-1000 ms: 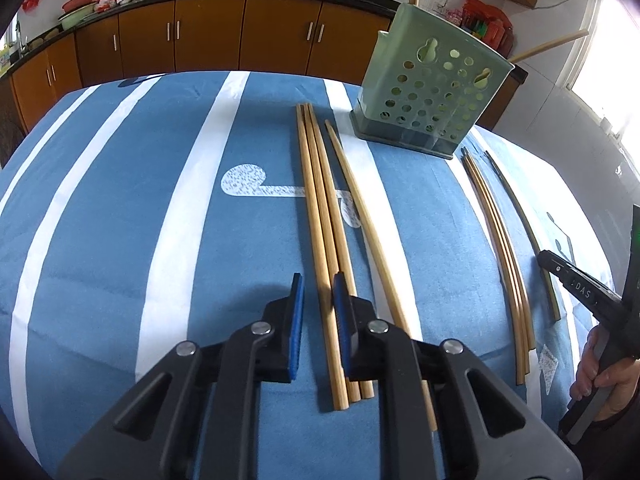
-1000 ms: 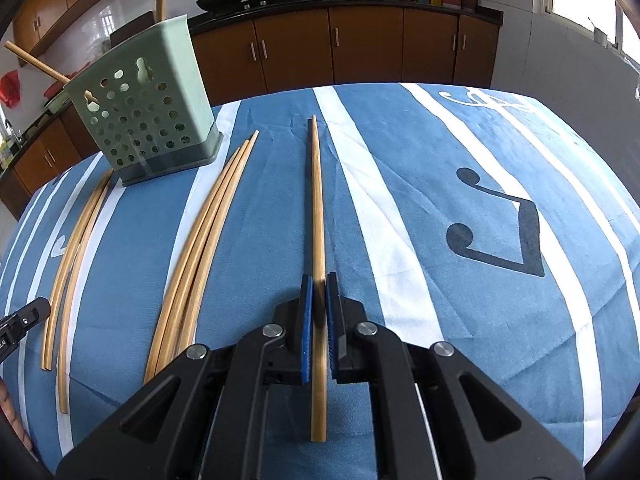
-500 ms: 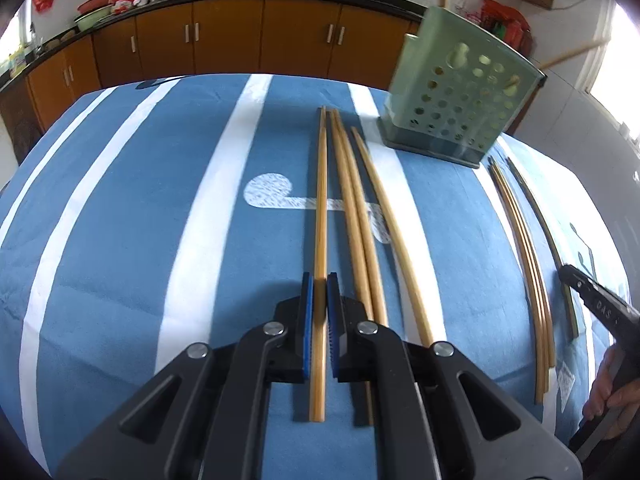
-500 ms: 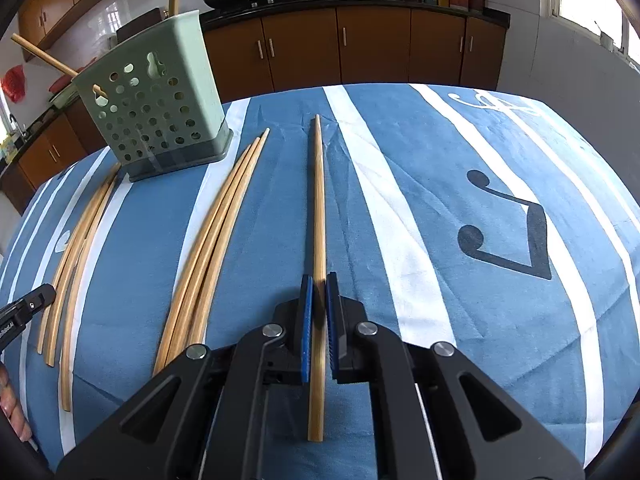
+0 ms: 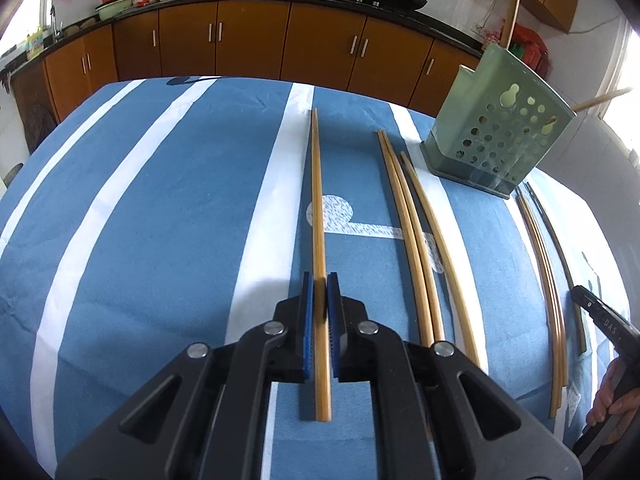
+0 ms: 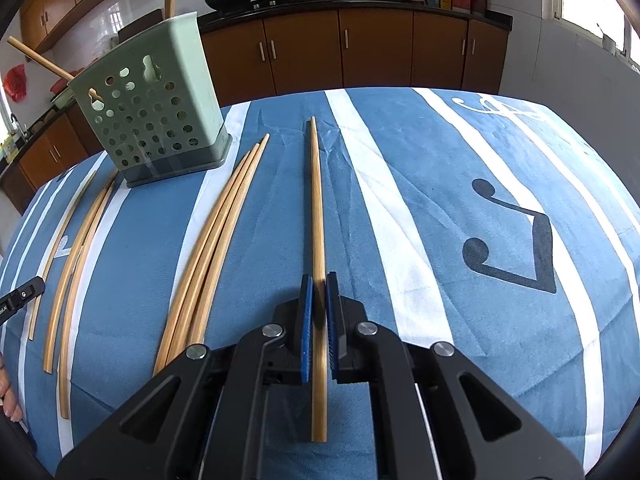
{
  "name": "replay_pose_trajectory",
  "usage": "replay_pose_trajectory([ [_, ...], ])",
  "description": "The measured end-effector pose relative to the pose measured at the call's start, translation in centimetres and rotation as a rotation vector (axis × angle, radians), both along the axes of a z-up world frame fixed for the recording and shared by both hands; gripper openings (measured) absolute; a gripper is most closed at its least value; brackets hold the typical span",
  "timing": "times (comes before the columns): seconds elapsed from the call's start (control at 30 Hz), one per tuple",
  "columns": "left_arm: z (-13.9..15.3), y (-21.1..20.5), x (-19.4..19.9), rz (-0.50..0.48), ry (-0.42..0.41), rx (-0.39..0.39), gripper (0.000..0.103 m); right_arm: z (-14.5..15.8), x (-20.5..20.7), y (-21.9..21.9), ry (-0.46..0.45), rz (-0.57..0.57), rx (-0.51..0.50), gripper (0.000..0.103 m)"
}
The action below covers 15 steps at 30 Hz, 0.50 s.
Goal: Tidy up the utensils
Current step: 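Lift the held chopsticks with both tools toward the green holder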
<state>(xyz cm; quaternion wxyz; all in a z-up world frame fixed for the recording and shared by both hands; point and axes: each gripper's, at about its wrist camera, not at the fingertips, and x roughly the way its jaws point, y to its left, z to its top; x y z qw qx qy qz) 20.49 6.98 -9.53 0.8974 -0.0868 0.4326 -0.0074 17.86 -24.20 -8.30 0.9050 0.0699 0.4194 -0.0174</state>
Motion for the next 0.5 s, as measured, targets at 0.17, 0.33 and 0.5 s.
replay_pose_trajectory([
  [0.17, -0.05, -0.05, -0.06, -0.006, -0.011, 0.003, 0.009, 0.00, 0.01, -0.02, -0.001, 0.000, 0.005, 0.008],
  [0.33, -0.03, -0.15, -0.07, -0.003, -0.008, 0.014, 0.009, -0.01, 0.00, -0.03, -0.001, 0.000, 0.006, 0.008],
  [0.5, -0.03, -0.30, -0.07, -0.004, -0.007, 0.026, 0.009, -0.01, -0.04, 0.03, -0.002, 0.000, 0.007, 0.008],
])
